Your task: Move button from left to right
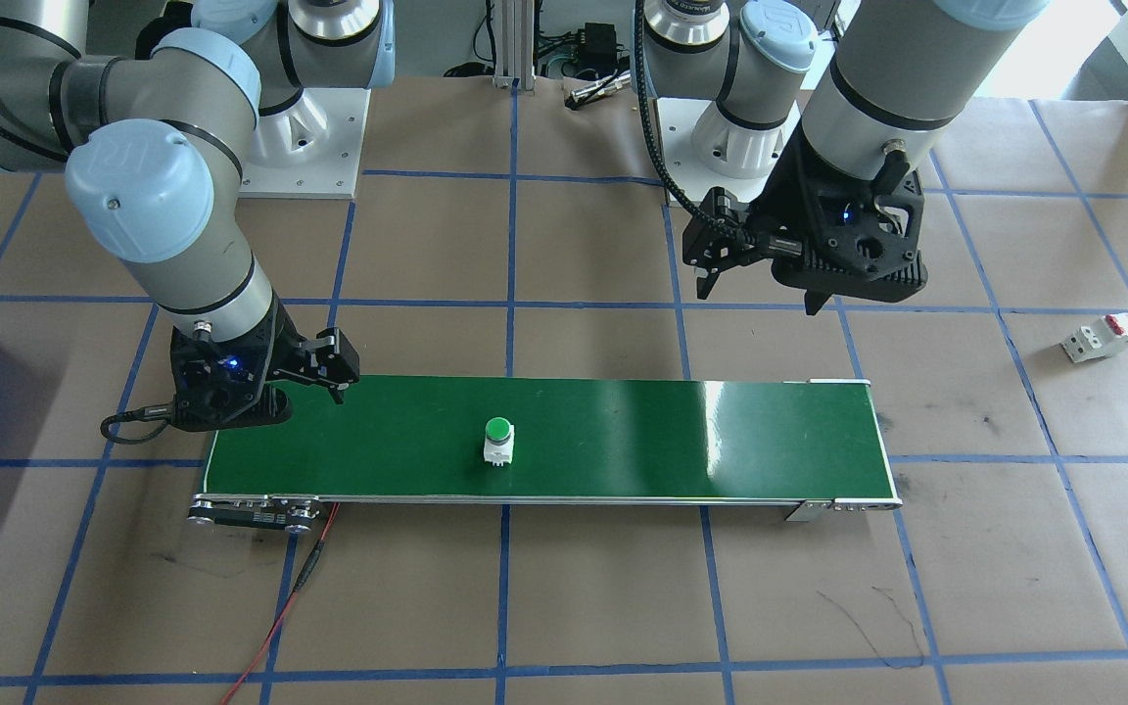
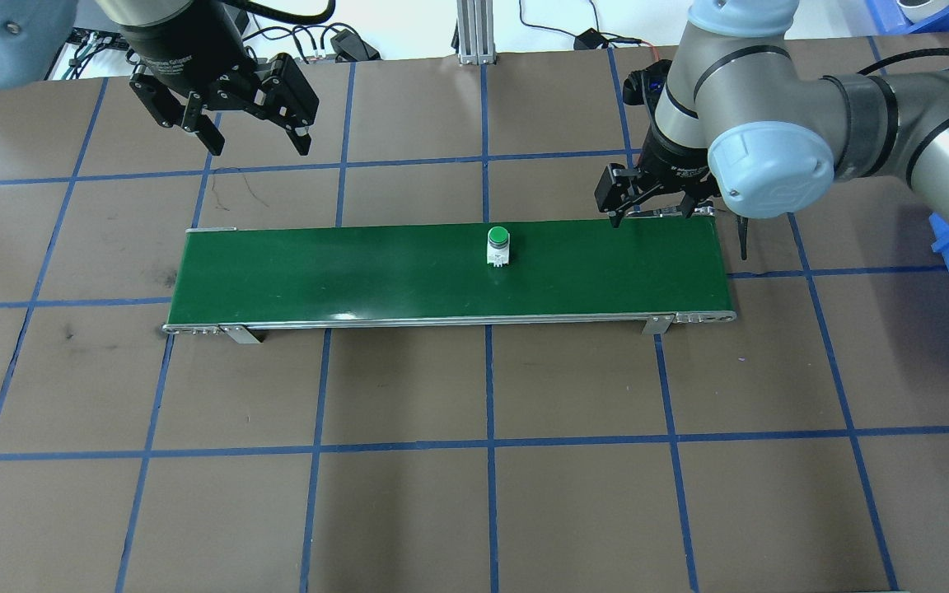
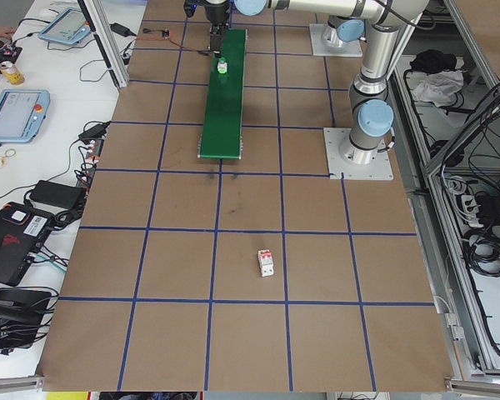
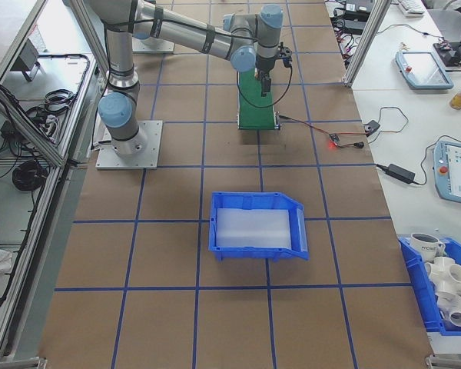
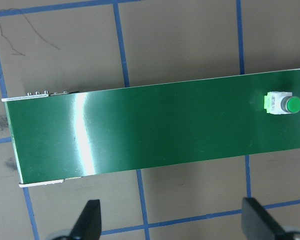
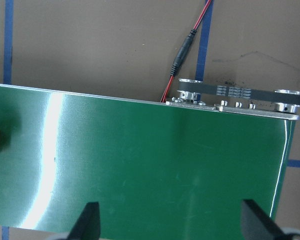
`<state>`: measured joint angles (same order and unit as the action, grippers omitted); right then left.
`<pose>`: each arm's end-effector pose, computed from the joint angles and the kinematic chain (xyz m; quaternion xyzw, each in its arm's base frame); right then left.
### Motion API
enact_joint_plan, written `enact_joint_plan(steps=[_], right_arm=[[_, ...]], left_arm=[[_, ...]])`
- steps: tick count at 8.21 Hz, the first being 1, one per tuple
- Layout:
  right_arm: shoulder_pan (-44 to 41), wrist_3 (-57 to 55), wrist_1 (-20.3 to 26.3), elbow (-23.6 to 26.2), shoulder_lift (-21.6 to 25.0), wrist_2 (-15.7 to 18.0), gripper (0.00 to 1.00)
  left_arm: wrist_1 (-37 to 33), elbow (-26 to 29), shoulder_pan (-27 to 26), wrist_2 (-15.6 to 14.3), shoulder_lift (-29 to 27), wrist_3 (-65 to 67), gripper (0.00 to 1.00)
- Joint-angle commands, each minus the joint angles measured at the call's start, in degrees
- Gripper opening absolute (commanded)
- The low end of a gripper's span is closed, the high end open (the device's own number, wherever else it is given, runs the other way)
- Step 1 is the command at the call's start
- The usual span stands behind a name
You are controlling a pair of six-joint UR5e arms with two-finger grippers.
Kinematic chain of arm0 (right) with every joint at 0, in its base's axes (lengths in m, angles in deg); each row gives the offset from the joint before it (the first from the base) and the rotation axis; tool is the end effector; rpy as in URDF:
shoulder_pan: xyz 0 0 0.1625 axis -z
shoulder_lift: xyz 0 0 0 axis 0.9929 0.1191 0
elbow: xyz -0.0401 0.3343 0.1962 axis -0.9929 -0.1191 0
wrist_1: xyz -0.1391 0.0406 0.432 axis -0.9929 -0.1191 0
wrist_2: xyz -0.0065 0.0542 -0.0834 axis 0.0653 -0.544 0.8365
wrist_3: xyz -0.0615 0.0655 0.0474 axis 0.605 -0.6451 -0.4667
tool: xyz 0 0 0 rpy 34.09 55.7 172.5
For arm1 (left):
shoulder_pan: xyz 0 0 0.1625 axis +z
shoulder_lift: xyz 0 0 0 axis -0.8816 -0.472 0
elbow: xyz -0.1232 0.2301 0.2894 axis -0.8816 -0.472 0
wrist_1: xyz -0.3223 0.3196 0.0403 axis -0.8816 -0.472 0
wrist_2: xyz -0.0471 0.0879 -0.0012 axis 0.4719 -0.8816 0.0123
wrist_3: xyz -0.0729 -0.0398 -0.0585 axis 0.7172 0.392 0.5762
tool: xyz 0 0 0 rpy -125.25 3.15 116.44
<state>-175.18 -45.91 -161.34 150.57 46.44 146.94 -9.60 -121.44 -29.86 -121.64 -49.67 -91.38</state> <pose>0.1567 -0.5902 0.2802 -0.0545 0.9984 -0.0040 0.0127 -0.1569 -0.5820 0.4746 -0.0528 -0.9981 0.0006 0.0309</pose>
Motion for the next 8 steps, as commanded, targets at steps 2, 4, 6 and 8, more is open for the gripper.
enact_joint_plan(steps=[2,4,6,8], right_arm=[[0.4,-0.4,-0.8,0.3,-1.1,-0.3,1.00],[0.8,-4.6,-1.1,0.2,-1.1,-6.0,0.98],[0.8,-10.7,-4.8,0.3,-1.4,-9.0,1.00],[0.8,-10.7,-5.6,0.4,-2.7,-8.9,1.00]], left_arm=[[0.5,-1.0,0.2,0.0,0.1,0.1,1.00],[1.1,-1.1,0.2,-0.3,-0.7,0.9,1.00],[4.0,-3.2,0.5,-0.6,-0.9,-0.3,1.00],[6.3,-5.0,0.4,-0.8,0.6,-0.3,1.00]])
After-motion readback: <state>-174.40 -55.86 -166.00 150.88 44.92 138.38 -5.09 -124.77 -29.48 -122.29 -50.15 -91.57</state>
